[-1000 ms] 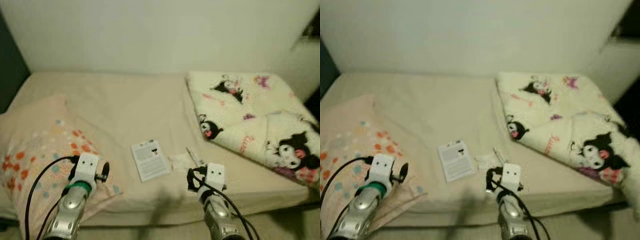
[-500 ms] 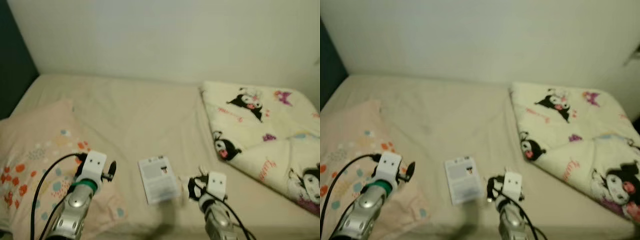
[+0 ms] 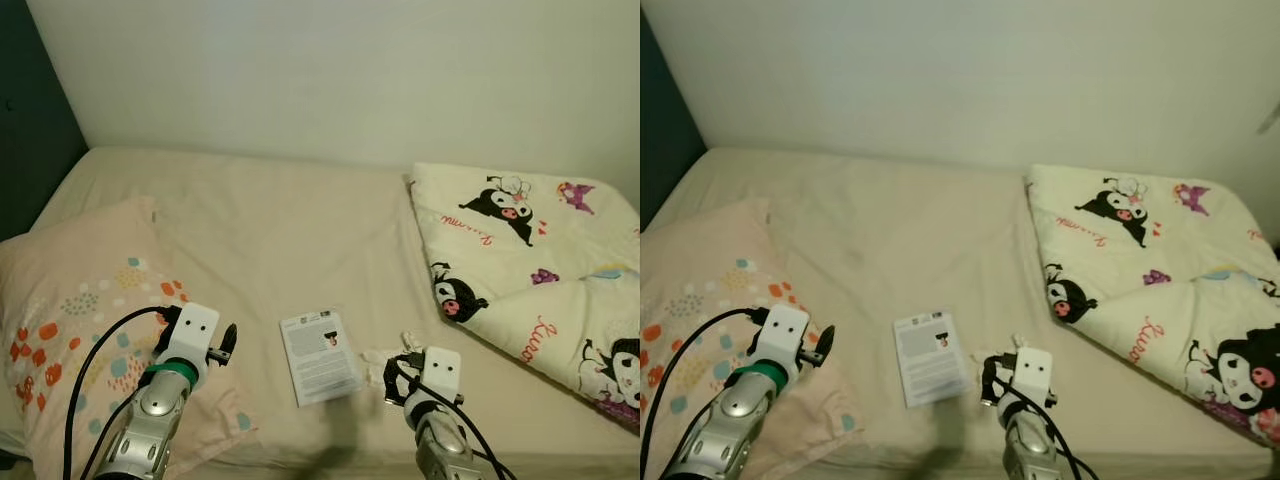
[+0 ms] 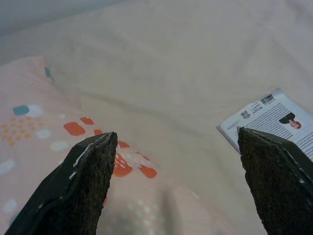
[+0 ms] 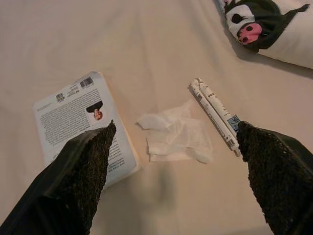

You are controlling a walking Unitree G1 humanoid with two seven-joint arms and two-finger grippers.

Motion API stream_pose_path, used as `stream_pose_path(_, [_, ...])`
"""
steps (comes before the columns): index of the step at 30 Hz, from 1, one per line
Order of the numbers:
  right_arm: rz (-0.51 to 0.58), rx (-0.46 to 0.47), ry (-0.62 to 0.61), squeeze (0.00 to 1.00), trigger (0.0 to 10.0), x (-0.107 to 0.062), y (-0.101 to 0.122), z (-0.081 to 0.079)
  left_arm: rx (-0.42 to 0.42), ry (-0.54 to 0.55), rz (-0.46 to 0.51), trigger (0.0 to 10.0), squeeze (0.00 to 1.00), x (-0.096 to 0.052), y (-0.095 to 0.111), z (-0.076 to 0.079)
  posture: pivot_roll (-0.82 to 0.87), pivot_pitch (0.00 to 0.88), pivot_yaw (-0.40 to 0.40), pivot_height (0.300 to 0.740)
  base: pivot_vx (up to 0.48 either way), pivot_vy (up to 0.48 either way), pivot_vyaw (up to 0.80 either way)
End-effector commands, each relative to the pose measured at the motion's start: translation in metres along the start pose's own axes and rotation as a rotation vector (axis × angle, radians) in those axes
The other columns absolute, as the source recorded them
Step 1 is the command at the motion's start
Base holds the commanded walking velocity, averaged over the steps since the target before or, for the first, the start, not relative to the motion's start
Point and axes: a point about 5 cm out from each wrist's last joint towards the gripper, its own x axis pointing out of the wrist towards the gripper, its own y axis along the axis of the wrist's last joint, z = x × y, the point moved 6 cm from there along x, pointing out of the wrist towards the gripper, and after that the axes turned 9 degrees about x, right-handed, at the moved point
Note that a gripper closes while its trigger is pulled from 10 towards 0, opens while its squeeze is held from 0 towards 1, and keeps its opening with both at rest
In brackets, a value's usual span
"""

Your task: Clean up the room

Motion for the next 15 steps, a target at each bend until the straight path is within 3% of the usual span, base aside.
stream_pose_path(1, [-0.026, 0.0, -0.026, 0.0, 10.0, -0.002, -0.0073, 0.0084, 0.001, -0.013, -0.03, 10.0, 0.0, -0.0026, -0.0079, 0.0052, 0.14, 0.0, 0.009, 0.74, 0.0, -0.337, 0.0])
stream_pose_path(15, [-0.03, -0.009, -0.023, 0.0, 10.0, -0.0018, -0.0072, 0.0088, -0.016, -0.011, -0.039, 10.0, 0.0, -0.0036, -0.0081, 0.0039, 0.14, 0.0, 0.005, 0.74, 0.0, -0.329, 0.0])
